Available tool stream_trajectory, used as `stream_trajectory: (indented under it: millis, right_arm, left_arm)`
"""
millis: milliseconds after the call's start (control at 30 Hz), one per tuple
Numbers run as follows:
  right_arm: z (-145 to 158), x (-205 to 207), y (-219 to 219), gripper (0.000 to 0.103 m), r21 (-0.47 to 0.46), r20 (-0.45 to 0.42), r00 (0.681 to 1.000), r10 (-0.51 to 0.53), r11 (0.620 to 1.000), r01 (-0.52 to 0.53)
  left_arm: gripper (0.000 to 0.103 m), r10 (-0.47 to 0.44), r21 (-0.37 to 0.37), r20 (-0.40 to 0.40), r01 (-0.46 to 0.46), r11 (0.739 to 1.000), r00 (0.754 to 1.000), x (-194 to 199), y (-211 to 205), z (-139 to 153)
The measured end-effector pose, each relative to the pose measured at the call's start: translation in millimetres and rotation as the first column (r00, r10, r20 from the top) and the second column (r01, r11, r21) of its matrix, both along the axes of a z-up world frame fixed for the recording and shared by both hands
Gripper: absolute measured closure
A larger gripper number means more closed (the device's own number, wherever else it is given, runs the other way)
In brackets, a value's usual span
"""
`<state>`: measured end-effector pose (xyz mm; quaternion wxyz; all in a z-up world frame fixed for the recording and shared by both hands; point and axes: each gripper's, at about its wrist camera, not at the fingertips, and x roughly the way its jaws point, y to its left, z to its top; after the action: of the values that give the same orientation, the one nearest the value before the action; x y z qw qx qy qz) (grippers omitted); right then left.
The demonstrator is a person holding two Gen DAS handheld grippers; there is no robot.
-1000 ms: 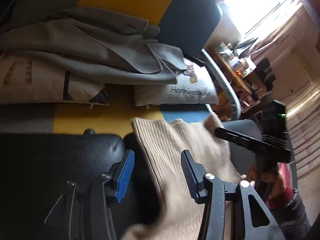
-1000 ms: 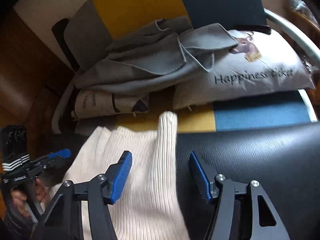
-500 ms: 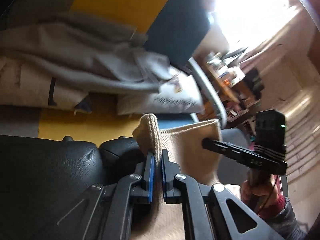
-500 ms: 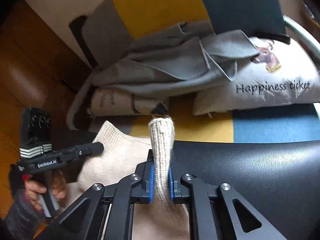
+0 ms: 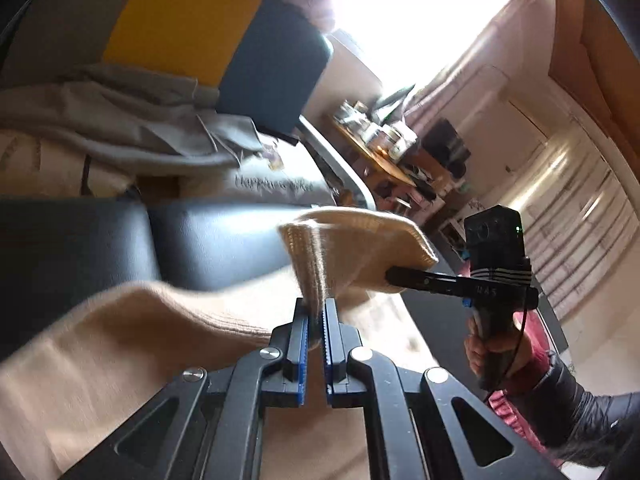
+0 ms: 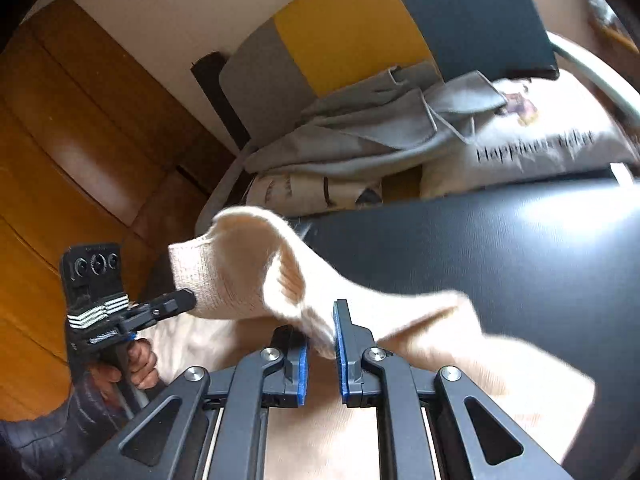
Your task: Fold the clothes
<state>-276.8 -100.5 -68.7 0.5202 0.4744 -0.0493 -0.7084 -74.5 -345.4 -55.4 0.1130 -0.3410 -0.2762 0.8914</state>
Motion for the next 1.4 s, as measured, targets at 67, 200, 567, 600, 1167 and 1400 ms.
stream_trajectory:
  millis: [67,200,567,600,1167,1400]
  right_arm:
    - [-9,14,16,0.091,0.004,0.019,1.0,-0.01,1.0,0.01]
    - [-33,43,41,0.091,0.058,0.019,1.0,-0.019,0.998,0.018]
    - [-52,71,82,0.043,0.072,0.055,0.997,-0.051,0.996,0.047]
    - [-50,70,85,0.039,0.055,0.064,0.996,-0.059,0.997,0.055]
    - [-62,84,27,0.088,0.241,-0.011,1.0,0.021,0.97,-0.018]
    - [-40,114,44,0.087,0.267,-0.109,0.994,0.023,0.964,0.007]
  left_arm:
    - [0.098,-0.004,0.001,0.023,0.004,1.0,1.0,13,9,-10]
    - [0.098,0.005,0.001,0.106,-0.005,1.0,0.994,35,24,-41]
    - [0.078,0.156,0.359,0.159,-0.204,0.911,0.975,91,-6,-76]
    - [0.076,0.171,0.387,0.166,-0.224,0.894,0.971,93,-9,-78]
    - [0.099,0.075,0.123,0.257,-0.11,0.986,0.963,57,39,-62]
    - [0.096,0.1,0.022,0.314,-0.113,0.993,0.944,78,33,-60]
